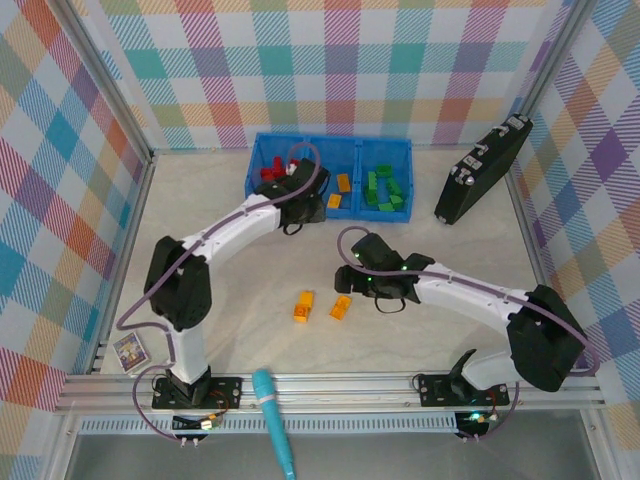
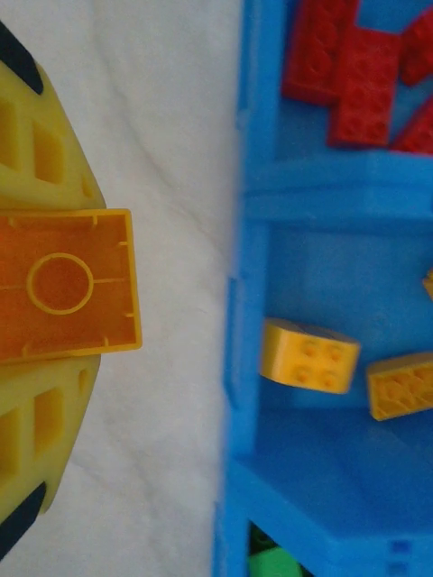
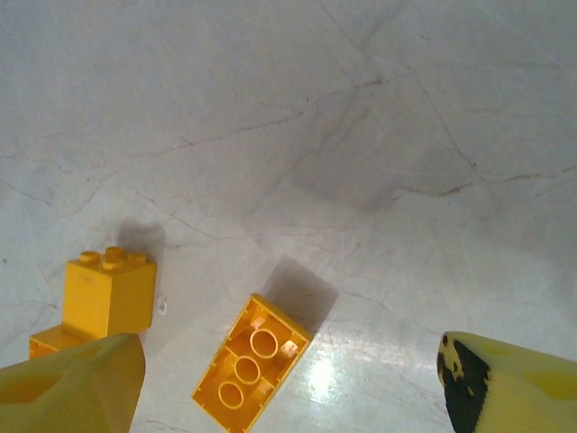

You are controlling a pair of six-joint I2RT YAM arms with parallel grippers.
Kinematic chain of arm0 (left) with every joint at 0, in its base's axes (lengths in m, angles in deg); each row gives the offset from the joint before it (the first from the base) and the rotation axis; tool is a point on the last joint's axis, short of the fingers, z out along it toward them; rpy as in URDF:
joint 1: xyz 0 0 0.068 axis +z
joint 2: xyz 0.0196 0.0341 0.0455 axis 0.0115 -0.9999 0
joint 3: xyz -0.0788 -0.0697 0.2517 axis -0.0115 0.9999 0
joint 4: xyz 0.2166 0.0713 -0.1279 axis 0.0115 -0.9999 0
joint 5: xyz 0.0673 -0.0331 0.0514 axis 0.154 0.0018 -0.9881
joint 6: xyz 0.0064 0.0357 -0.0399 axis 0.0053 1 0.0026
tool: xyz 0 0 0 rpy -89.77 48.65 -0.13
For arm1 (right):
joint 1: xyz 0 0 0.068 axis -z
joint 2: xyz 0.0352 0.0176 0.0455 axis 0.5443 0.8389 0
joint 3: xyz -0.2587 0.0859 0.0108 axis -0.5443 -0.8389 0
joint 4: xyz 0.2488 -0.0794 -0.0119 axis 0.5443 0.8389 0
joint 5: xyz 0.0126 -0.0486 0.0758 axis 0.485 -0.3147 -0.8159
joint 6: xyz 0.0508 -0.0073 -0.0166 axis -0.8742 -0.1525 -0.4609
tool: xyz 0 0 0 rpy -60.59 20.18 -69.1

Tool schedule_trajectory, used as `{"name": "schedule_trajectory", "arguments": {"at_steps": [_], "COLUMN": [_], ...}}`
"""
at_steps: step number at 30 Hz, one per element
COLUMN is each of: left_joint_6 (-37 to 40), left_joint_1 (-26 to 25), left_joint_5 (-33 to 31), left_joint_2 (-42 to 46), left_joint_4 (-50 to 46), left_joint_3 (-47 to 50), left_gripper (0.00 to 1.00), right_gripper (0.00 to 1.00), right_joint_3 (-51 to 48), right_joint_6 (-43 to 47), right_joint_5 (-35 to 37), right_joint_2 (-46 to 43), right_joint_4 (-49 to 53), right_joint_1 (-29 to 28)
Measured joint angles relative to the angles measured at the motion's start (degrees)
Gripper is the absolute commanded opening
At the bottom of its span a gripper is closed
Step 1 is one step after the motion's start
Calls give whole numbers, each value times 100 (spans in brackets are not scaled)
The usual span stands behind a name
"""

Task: Sort the legos into containers by color
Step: Place the lego in the container.

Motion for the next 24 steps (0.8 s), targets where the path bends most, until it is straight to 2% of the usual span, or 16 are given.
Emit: {"name": "schedule_trajectory", "arguments": {"at_steps": [8, 12, 19, 24], "left_joint_6": [409, 640, 815, 872], "left_joint_1": [2, 39, 254, 413], "left_joint_5": [-269, -411, -444, -422], "left_joint_2": [-1333, -1849, -2514, -2664], "left_joint_4": [507, 562, 632, 625], "left_joint_3": [-1130, -1773, -2754, -3010], "left_gripper": [17, 25, 46, 48], "right_gripper": [81, 80, 80, 80], "right_joint_3": [57, 59, 76, 273], "right_joint_6": [-516, -861, -1488, -1759], "right_joint_5": [310, 446, 516, 516], "right_joint_2": [0, 11, 319, 765], "right_joint_4": [321, 413, 428, 431], "right_joint_1": [-455, -610, -837, -990]}}
